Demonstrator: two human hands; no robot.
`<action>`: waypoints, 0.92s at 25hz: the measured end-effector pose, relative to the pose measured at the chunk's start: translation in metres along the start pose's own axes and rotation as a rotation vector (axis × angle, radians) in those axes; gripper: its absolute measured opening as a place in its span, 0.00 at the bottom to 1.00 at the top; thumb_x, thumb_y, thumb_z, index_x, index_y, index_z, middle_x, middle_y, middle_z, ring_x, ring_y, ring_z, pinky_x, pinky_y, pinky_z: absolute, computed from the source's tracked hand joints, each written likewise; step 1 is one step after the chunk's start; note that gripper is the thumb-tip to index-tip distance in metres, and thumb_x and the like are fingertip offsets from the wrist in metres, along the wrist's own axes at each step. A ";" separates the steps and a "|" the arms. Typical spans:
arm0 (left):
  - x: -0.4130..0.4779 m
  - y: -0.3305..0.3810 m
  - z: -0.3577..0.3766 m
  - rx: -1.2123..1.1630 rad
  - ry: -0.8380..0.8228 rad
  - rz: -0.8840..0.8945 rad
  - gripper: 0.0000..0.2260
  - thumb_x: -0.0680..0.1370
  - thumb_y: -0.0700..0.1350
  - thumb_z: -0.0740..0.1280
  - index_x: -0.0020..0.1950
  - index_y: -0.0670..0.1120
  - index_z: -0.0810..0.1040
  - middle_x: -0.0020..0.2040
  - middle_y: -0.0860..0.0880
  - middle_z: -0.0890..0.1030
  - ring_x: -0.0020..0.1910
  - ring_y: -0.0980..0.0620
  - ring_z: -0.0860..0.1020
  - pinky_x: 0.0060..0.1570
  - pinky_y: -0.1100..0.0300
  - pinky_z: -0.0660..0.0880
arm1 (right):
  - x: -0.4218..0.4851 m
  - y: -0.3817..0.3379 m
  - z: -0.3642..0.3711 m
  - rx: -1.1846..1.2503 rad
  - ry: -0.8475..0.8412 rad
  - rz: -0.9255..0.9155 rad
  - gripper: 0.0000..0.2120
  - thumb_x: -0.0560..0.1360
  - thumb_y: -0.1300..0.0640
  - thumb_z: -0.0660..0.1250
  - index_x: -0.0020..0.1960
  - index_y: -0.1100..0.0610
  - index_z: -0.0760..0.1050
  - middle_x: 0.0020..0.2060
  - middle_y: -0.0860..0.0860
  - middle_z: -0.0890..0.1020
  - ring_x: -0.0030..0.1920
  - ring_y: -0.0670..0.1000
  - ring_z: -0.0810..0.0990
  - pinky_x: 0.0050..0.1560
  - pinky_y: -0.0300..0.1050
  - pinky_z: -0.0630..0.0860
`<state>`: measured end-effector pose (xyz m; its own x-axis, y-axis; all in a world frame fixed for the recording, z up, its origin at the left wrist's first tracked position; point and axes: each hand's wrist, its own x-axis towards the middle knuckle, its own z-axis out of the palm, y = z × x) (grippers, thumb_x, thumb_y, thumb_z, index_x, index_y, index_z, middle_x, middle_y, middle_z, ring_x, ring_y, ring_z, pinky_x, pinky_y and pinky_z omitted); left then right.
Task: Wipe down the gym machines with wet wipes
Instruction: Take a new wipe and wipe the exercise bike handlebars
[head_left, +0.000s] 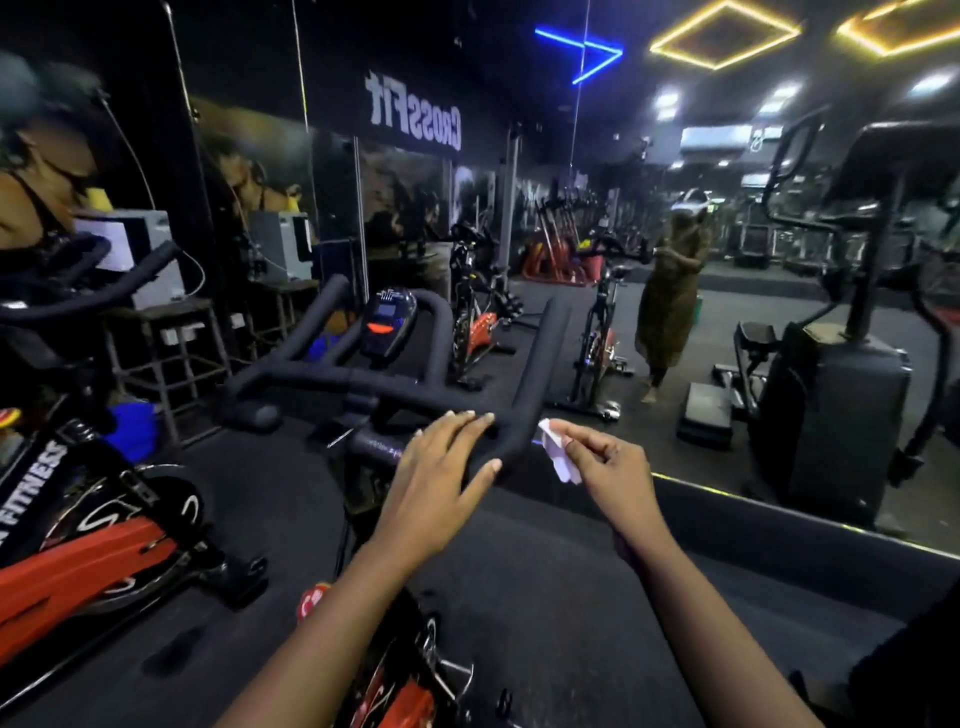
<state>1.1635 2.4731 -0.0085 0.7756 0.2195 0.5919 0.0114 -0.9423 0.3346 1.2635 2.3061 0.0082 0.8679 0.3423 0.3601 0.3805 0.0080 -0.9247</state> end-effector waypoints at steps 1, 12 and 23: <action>0.016 -0.001 0.010 0.051 -0.021 -0.011 0.32 0.74 0.64 0.46 0.73 0.51 0.66 0.72 0.50 0.68 0.73 0.50 0.63 0.73 0.50 0.57 | 0.019 0.003 0.000 -0.019 -0.019 -0.012 0.11 0.75 0.59 0.66 0.49 0.44 0.81 0.41 0.44 0.85 0.43 0.42 0.80 0.46 0.37 0.74; -0.042 -0.046 -0.004 -0.082 0.329 -0.441 0.34 0.70 0.66 0.60 0.74 0.58 0.56 0.73 0.57 0.60 0.72 0.61 0.58 0.71 0.58 0.57 | 0.089 -0.004 0.083 -0.118 -0.623 -0.325 0.12 0.75 0.65 0.65 0.53 0.54 0.81 0.38 0.40 0.84 0.34 0.27 0.74 0.37 0.23 0.67; -0.036 -0.049 0.025 -0.337 0.375 -0.643 0.53 0.56 0.68 0.71 0.76 0.55 0.54 0.73 0.59 0.62 0.73 0.61 0.60 0.70 0.66 0.58 | 0.094 -0.002 0.132 -0.413 -0.910 -0.913 0.14 0.74 0.61 0.59 0.55 0.55 0.81 0.51 0.51 0.83 0.53 0.53 0.81 0.51 0.51 0.77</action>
<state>1.1509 2.5053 -0.0644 0.4186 0.8175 0.3955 0.1454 -0.4902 0.8594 1.3025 2.4618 0.0272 -0.2002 0.8635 0.4629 0.9096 0.3393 -0.2396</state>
